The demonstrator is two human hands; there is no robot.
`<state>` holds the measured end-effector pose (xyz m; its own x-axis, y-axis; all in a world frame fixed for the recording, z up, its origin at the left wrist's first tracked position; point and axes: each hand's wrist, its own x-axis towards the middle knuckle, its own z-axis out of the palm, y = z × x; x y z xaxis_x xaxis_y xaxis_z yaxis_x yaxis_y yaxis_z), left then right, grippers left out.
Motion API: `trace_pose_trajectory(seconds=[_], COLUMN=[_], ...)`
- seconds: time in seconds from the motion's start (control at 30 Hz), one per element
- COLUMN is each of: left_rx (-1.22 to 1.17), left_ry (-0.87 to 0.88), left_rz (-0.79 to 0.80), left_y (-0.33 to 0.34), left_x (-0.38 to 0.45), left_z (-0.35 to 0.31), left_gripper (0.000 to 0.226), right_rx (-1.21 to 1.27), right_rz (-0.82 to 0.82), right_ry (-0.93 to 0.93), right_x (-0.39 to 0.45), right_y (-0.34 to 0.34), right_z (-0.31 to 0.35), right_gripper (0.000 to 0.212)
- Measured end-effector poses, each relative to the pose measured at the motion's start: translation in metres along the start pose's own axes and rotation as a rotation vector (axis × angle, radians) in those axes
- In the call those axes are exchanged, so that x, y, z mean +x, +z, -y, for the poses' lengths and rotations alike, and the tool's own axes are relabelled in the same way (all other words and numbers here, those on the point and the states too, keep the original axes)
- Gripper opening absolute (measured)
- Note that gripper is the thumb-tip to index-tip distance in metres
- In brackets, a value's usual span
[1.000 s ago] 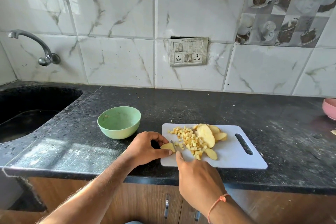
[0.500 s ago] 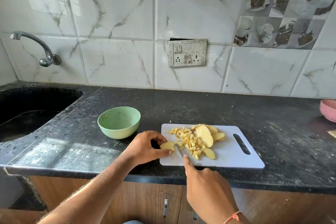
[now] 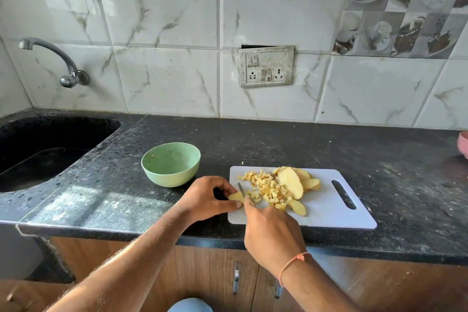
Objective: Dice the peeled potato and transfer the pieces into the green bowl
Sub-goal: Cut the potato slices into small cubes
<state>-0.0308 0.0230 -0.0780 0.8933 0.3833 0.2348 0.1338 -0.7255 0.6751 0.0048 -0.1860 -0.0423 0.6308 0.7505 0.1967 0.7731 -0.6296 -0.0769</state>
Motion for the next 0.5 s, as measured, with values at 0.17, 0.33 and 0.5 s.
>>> trace_pose_trajectory(seconds=[0.17,0.33,0.5], left_rx=[-0.012,-0.03,-0.017], left_ry=[-0.011,-0.024,-0.015], left_rz=[0.003,0.009,0.0], left_y=[0.001,0.002,0.001], left_x=[0.0,0.002,0.002], left_z=[0.0,0.004,0.004], left_gripper=[0.026,0.027,0.031], right_rx=[-0.023,-0.009,-0.011], right_rz=[0.058,0.136,0.191], right_ry=[-0.027,-0.064,0.005], right_x=[0.0,-0.035,-0.052], right_y=[-0.001,-0.009,-0.011], right_z=[0.001,-0.005,-0.015], right_gripper=[0.069,0.067,0.072])
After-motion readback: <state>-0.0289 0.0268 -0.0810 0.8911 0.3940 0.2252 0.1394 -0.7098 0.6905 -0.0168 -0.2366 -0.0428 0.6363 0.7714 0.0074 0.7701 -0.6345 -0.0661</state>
